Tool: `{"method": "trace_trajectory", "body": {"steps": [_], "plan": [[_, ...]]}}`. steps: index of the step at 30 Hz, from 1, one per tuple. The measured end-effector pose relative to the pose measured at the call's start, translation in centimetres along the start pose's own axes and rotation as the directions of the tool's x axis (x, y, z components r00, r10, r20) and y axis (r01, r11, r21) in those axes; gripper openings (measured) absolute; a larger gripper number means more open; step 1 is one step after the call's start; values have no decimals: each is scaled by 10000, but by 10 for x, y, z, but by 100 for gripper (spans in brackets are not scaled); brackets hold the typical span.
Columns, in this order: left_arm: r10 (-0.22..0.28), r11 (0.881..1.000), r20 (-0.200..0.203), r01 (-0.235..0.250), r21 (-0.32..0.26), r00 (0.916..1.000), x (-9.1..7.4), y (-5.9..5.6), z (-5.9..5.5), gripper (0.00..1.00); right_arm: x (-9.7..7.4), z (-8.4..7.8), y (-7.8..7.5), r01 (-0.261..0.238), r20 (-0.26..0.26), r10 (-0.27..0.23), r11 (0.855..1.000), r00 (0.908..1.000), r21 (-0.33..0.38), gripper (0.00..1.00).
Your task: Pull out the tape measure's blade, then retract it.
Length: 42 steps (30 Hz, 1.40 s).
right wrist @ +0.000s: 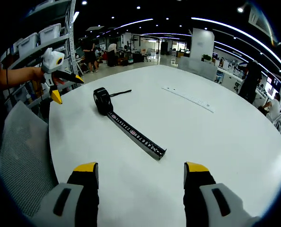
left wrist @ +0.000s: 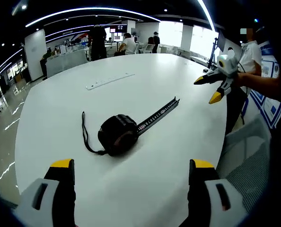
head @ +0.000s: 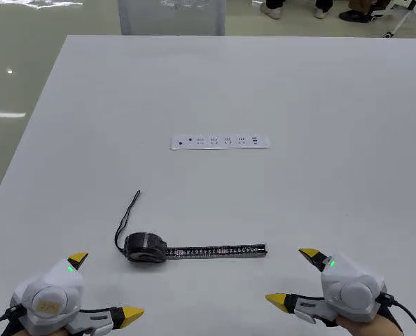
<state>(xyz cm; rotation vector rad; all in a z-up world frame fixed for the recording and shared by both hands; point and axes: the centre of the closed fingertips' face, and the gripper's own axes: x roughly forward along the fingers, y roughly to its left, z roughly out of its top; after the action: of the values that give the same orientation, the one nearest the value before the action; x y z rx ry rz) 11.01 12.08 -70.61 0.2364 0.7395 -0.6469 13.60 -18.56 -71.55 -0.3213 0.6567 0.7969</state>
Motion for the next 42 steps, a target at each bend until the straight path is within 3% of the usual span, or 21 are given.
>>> {"method": "trace_trajectory", "body": {"steps": [6,12,18,21,30,42], "plan": [[307,9992,313,-299,-261,9990,-5,-1,8,99,-5,8,4,172,282,-181,9993,9994,319,82],[318,9995,324,-316,-83,9990,-6,-14,11,99,-4,11,12,249,476,-276,9981,9985,570,91],[463,9985,504,-447,-327,9977,-6,-13,11,99,-2,12,18,237,730,-303,9957,9969,900,100],[554,9979,456,-538,-365,9974,-5,-12,9,99,-8,21,23,318,802,-389,9957,9960,871,100],[648,9961,708,-603,-637,9954,-4,-20,14,99,-4,19,26,269,820,-346,9952,9960,937,100],[910,9919,808,-831,-965,9926,3,-20,12,99,-3,13,24,336,814,-414,9949,9958,948,100]]}}
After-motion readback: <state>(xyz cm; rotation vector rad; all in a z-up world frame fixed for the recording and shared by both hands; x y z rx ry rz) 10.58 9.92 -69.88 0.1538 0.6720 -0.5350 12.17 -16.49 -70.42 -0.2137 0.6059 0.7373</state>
